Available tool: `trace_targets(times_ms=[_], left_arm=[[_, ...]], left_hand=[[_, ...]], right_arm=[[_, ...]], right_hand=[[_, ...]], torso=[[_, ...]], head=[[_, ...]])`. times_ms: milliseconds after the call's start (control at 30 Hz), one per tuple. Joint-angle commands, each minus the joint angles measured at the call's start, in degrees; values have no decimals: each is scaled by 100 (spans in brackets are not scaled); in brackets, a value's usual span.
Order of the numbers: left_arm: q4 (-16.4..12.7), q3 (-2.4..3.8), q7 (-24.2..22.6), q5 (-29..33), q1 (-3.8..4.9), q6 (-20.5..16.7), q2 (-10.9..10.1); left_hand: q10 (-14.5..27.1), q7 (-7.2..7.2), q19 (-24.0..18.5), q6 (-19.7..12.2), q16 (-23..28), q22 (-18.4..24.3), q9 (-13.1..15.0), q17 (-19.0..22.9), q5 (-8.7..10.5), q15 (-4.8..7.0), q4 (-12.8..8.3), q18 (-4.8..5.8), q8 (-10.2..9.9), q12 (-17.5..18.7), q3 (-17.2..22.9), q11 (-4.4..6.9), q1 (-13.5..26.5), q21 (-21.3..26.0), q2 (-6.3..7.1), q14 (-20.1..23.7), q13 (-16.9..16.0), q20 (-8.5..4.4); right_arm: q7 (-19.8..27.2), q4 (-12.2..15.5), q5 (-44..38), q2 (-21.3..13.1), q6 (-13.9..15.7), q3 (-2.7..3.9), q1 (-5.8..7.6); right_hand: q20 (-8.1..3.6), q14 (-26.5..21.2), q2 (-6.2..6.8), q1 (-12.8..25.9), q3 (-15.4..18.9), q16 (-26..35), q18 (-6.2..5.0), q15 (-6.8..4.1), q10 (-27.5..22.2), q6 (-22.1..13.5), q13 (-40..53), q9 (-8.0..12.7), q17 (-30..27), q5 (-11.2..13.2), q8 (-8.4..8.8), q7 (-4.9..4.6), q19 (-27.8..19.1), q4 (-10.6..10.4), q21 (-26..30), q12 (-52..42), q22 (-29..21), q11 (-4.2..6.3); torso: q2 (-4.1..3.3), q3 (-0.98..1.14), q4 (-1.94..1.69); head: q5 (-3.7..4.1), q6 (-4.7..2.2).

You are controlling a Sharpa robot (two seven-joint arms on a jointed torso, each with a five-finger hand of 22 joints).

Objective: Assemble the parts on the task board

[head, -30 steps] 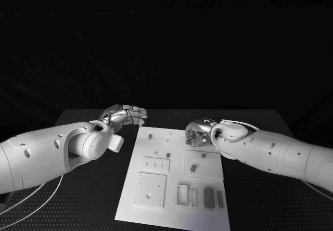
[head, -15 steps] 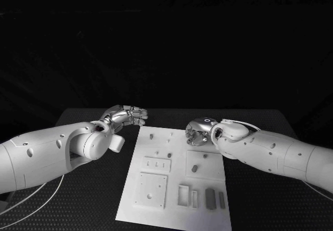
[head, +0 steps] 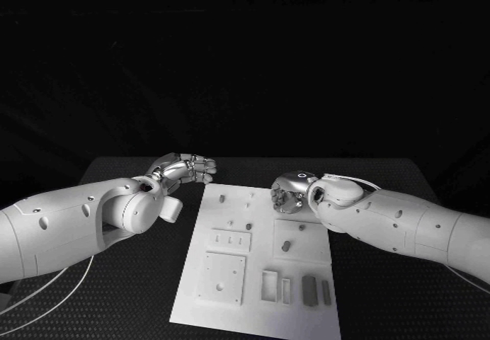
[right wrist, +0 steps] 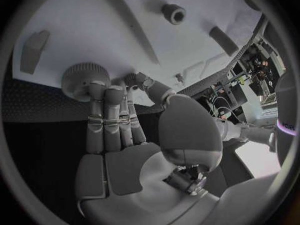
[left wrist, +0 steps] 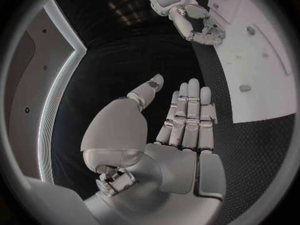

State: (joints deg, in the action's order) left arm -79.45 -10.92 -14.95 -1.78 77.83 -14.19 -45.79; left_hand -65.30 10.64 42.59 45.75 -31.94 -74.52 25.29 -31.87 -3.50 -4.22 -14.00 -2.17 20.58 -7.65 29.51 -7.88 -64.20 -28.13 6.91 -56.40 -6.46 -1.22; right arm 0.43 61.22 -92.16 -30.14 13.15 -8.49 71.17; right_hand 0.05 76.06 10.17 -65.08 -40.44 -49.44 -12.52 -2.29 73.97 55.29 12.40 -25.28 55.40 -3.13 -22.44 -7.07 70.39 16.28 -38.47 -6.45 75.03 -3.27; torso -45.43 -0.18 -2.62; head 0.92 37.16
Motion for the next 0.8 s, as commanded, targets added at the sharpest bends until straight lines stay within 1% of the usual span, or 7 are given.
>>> trace_targets(times_ms=[33, 200, 333, 367, 533, 700, 800], left_arm=[[-2, 6, -32, -23, 10, 92, 10], [0, 6, -27, -23, 10, 90, 13], [1, 6, -25, -24, 10, 85, 7], [0, 6, -25, -24, 10, 81, 4], [2, 6, -26, -25, 10, 79, 9], [12, 6, -29, -25, 10, 71, 9], [24, 6, -30, -26, 10, 73, 11]], left_hand=[[27, 4, -35, -15, 27, -7, 6, -8, 5, -22, -32, 1, -25, 24, 14, 1, 72, -12, -1, 13, 6, -6], [28, 4, -36, -13, 27, -8, 8, -9, 5, -22, -32, 1, -25, 26, 15, 1, 75, -12, -1, 13, 6, -6], [28, 3, -36, -13, 28, -8, 9, -10, 6, -23, -33, 1, -25, 27, 15, 0, 76, -12, 0, 13, 6, -6], [28, 3, -37, -12, 28, -8, 9, -10, 6, -23, -34, 1, -25, 27, 16, 0, 76, -12, 1, 13, 6, -6], [28, 3, -37, -12, 28, -9, 10, -10, 6, -23, -35, 0, -25, 28, 16, 0, 77, -12, 2, 13, 5, -6], [28, 3, -37, -12, 29, -9, 11, -11, 6, -23, -36, 0, -26, 30, 18, 0, 78, -13, 2, 13, 5, -6], [29, 3, -38, -12, 29, -9, 12, -12, 6, -23, -37, 0, -26, 31, 18, 0, 79, -13, 3, 13, 5, -6]], right_arm=[[-88, 27, -268, 20, -404, -70, -118], [-168, 50, -370, 31, -357, -70, -124], [-290, 69, -475, 34, -255, -70, -125], [-323, 74, -497, 35, -240, -70, -125], [-445, 101, -556, 33, -111, -70, -126], [-558, 157, -557, 24, 88, -69, -126], [-611, 255, -520, -26, 342, -62, -126]], right_hand=[[-51, -59, -31, -25, -47, -119, -248, -103, 94, 104, 65, -55, 76, 28, -55, 21, -50, -1, -157, -13, 149, 21], [-73, -87, -56, 2, -99, -303, -248, -156, 206, 233, 211, -168, 200, 35, -108, 83, -87, -15, -429, -39, 142, 76], [-80, -81, -101, -10, -156, -382, -248, -189, 282, 314, 284, -223, 254, 34, -139, 116, -82, -16, -549, -64, 139, 111], [-81, -79, -120, -19, -178, -397, -248, -199, 305, 339, 304, -239, 264, 34, -148, 125, -80, -15, -577, -73, 138, 122], [-81, -76, -167, -18, -220, -430, -248, -223, 359, 394, 360, -279, 287, 34, -167, 144, -81, -7, -645, -91, 134, 146], [-88, -65, -183, -3, -259, -456, -248, -240, 396, 430, 410, -314, 302, 34, -175, 156, -78, -3, -703, -102, 130, 164], [-94, -59, -178, 6, -278, -466, -248, -246, 407, 442, 430, -329, 308, 34, -175, 161, -75, -3, -725, -103, 128, 170]], torso=[[-15, 1, 1], [-22, 0, -10], [-35, 2, -7], [-39, 3, -5], [-44, 5, -1], [-50, 4, -5], [-53, 6, -9]], head=[[7, 2], [15, -11], [11, -20], [6, -37], [25, -52], [23, -59], [71, -65]])
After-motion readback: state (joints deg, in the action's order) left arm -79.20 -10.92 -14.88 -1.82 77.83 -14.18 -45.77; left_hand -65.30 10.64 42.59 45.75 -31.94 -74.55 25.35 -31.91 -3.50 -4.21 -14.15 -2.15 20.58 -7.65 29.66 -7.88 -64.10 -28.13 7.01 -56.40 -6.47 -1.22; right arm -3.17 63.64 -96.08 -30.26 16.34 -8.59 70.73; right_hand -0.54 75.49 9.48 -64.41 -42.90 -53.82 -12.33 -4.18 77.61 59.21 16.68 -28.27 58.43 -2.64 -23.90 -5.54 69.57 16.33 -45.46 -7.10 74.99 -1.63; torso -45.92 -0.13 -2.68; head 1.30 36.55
